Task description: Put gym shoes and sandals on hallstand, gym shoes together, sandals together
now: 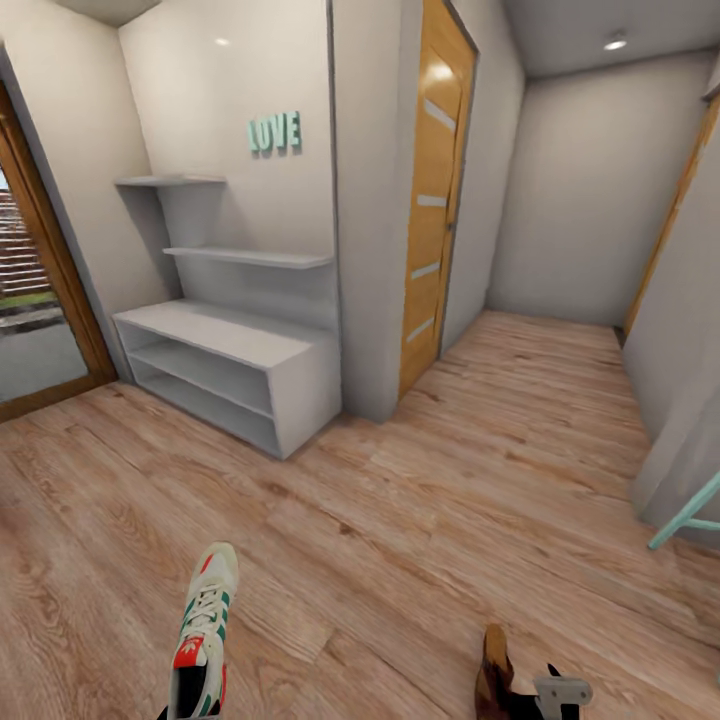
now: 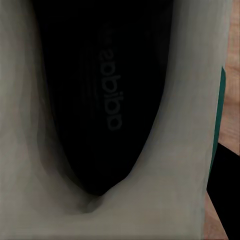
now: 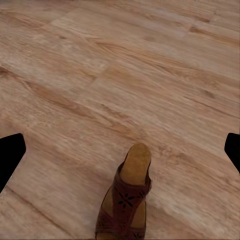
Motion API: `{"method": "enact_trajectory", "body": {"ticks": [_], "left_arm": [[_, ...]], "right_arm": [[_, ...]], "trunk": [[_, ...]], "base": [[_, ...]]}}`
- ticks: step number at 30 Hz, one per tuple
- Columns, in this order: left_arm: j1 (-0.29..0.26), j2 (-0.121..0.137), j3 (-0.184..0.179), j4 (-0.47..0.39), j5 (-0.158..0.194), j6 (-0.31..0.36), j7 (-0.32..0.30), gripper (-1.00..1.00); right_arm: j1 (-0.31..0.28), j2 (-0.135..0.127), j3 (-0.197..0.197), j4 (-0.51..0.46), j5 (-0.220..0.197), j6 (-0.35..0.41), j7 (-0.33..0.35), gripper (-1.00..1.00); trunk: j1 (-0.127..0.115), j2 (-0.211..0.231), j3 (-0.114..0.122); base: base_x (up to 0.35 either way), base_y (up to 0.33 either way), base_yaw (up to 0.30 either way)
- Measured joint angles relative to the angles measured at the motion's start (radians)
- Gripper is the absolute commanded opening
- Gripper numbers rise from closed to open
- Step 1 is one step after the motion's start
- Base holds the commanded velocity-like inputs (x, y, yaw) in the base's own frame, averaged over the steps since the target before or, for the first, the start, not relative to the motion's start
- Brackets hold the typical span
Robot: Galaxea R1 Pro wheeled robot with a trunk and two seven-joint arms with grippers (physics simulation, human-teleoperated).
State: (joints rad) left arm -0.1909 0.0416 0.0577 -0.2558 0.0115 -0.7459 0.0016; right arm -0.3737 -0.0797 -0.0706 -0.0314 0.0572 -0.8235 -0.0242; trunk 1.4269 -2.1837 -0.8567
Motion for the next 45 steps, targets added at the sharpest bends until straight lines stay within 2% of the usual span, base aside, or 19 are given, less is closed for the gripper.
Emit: {"method": "enact_trajectory", "body": {"ticks": [19,45], "left_arm": [[0.000,0.000,0.000,-0.001,0.000,0.000,0.000,-1.00],[0.000,0.000,-0.001,-0.001,0.000,0.001,0.000,-1.00]], "right_arm": [[0.000,-0.001,0.000,0.000,0.000,0.000,0.000,1.00],[0.000,0.000,0.000,0.000,0.000,-0.001,0.000,1.00]], "trunk": [[0.000,0.000,0.000],[0.000,0.000,0.000]], "base": [[0.156,0.295,0.013],[0.336,0.011,0.000]]}}
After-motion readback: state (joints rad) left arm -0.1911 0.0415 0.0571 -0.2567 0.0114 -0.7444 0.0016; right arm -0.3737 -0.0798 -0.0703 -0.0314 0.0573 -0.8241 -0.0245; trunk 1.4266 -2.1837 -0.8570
